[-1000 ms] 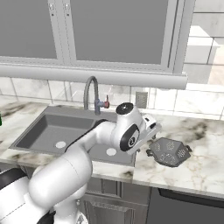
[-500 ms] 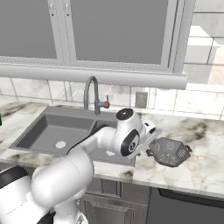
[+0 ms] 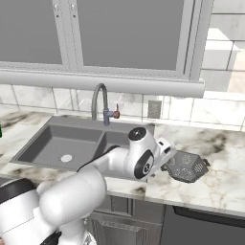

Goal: Place the cup in the left basin and the colander in the right basin of the sink.

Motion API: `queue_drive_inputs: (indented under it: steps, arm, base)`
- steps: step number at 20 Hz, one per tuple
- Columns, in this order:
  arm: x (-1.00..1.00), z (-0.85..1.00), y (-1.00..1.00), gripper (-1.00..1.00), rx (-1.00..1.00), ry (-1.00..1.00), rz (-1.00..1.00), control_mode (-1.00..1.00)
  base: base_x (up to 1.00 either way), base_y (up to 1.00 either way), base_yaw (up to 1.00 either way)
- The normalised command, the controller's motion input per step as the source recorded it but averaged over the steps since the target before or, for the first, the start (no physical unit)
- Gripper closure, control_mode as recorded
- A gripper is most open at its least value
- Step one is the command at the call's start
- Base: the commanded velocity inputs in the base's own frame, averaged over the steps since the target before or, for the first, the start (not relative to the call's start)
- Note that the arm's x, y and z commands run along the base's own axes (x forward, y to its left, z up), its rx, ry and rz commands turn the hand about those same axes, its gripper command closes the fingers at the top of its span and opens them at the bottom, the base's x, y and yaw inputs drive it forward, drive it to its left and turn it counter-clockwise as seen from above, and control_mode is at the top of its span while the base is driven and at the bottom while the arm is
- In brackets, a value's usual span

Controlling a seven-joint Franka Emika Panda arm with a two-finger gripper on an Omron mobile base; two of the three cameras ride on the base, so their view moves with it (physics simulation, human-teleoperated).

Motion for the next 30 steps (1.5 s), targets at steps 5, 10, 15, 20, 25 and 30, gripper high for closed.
queue_drive_inputs:
  steps: [5,10,15,20,25,30]
  arm:
    - [0.0,-0.12,-0.06,-1.0,0.0,0.0,0.0,-1.0]
    - [0.0,-0.07,-0.12,-1.0,0.0,0.0,0.0,-1.0]
    - [0.04,-0.04,-0.16,-1.0,0.0,0.0,0.0,-1.0]
    - [0.0,-0.05,-0.18,-1.0,0.0,0.0,0.0,-1.0]
    - [0.0,-0.1,-0.1,-1.0,0.0,0.0,0.0,-1.0]
    - [0.02,-0.17,0.0,-1.0,0.0,0.0,0.0,-1.0]
  base:
    - [0.0,0.0,0.0]
    - [0.0,0.0,0.0]
    - [0.0,0.0,0.0]
    - [0.0,0.0,0.0]
    - [0.0,0.0,0.0]
    - [0.0,0.0,0.0]
